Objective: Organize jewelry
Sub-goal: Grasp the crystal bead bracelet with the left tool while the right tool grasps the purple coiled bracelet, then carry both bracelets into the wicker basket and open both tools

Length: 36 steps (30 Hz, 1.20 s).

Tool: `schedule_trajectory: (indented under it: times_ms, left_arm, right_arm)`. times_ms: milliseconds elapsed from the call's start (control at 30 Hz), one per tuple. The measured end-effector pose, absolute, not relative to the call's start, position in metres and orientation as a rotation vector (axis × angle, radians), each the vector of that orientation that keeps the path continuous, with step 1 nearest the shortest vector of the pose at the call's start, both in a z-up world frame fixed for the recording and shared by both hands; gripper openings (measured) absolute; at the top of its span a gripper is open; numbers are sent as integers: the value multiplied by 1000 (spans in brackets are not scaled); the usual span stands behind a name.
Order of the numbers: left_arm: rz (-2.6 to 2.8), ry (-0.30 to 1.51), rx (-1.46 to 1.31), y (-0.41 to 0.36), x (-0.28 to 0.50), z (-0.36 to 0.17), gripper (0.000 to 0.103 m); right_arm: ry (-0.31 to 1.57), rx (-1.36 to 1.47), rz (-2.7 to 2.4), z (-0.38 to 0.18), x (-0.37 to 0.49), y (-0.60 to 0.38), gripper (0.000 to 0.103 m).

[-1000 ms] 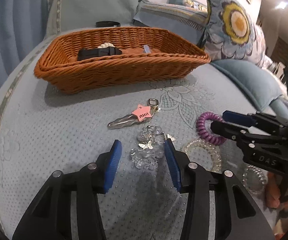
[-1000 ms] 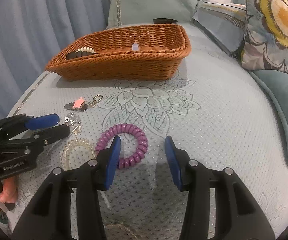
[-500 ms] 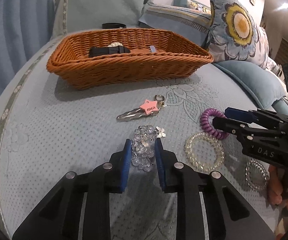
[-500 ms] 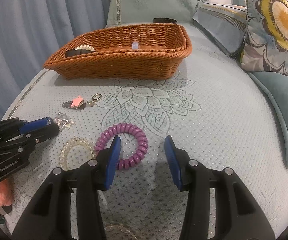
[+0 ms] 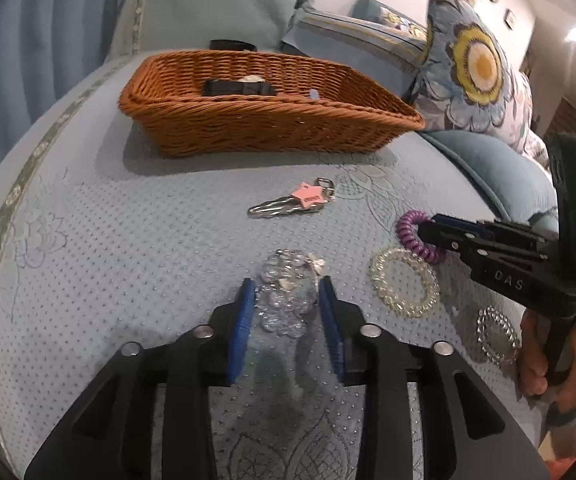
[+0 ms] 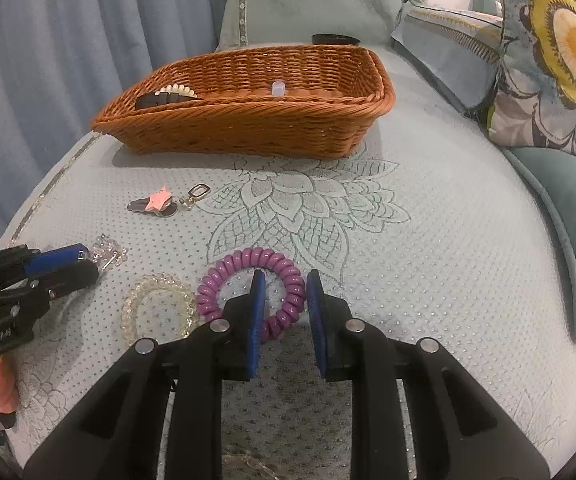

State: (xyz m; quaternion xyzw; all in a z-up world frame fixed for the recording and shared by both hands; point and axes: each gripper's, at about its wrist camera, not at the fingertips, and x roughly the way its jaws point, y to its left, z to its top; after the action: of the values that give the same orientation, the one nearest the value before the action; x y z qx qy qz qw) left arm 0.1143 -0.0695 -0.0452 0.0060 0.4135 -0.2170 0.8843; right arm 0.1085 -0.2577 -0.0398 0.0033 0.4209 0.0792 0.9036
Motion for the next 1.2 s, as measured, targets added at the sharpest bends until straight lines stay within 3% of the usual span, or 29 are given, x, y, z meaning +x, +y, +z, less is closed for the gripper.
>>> schedule_trajectory:
  times_ms: [67,100,233,300,800,1200]
  left_arm:
    - [-426,847,82,-79,111,-45,33]
    - [-409,838,112,-83,109,-46,24]
    - [-419,809,119,-83,105,-42,18]
    - [-445,780,74,-75,102,-36,6]
    - [-606,718,-148,-49,96,-15,6]
    - [-680,595,-186,-45,102,45,6]
  right_arm:
    - [866,-5,161,-39,109,-256,17]
    - [864,-2,167,-39,108,-256,10]
    - [846,-3,197,-35,104,-255,9]
    - [835,-4,212,-34,102,-254,9]
    - [748,75,235,-17,90,-272,9]
    - [637,61,243,36,85,-267,9]
